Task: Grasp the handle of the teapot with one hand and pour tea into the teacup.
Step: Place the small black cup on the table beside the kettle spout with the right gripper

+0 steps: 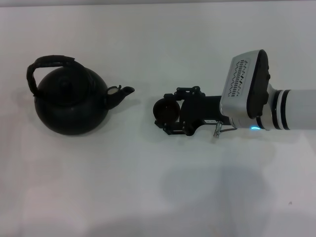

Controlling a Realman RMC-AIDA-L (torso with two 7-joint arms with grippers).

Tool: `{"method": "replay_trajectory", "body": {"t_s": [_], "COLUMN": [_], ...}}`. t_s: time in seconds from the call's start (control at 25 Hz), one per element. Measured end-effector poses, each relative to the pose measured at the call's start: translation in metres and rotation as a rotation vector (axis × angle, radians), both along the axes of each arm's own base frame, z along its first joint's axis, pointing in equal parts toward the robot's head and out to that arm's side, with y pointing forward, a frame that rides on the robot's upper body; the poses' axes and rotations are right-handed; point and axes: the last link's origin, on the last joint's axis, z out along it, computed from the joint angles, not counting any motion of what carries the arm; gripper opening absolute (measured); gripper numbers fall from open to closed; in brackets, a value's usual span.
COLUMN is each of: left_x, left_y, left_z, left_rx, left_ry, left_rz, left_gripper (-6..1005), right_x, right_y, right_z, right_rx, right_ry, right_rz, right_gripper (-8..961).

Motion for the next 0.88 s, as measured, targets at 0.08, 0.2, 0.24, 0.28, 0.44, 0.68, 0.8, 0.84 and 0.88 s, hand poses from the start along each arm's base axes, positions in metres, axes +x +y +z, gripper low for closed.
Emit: {"method": "replay_trajectory", "body": {"t_s": [0.08, 0.2, 0.24, 0.28, 0.44, 0.68, 0.8, 0.84, 0.88], "left_x": [0.0, 0.0, 0.0, 0.0, 0.0, -0.001, -0.001, -0.001, -0.001], "left_y": [0.0, 0.0, 0.0, 0.0, 0.0, -0.001, -0.001, -0.001, -0.001], "left_z": [0.0, 0.0, 0.0, 0.0, 0.0, 0.0, 0.0, 0.0, 0.0], "left_rx": [0.0, 0.0, 0.0, 0.0, 0.0, 0.0, 0.0, 0.0, 0.001], "left_ry": [0.0, 0.0, 0.0, 0.0, 0.0, 0.002, 0.002, 0.002, 0.002], "left_rz": [0.0, -0.001, -0.001, -0.001, -0.001, 0.002, 0.003, 0.003, 0.003], "left_gripper": [711, 711, 711, 712, 712, 712, 712, 712, 712], "right_x": [0.0, 0.001, 0.001, 0.002, 0.003, 0.01, 0.01, 0.011, 0.011], "right_y": [0.0, -0.001, -0.001, -0.001, -0.001, 0.003, 0.004, 0.004, 0.005], "right_z": [0.0, 0.0, 0.0, 0.0, 0.0, 0.002, 0.002, 0.002, 0.002], "right_rx": [-0.001, -0.002, -0.002, -0.002, 0.002, 0.034, 0.043, 0.044, 0.044], "right_ry": [-0.001, -0.003, -0.004, -0.005, -0.005, -0.034, -0.04, -0.039, -0.039], "right_rz": [-0.001, 0.001, 0.001, 0.002, -0.002, -0.02, -0.024, -0.026, -0.027], "right_gripper": [738, 740, 740, 740, 742, 745, 746, 746, 747]}}
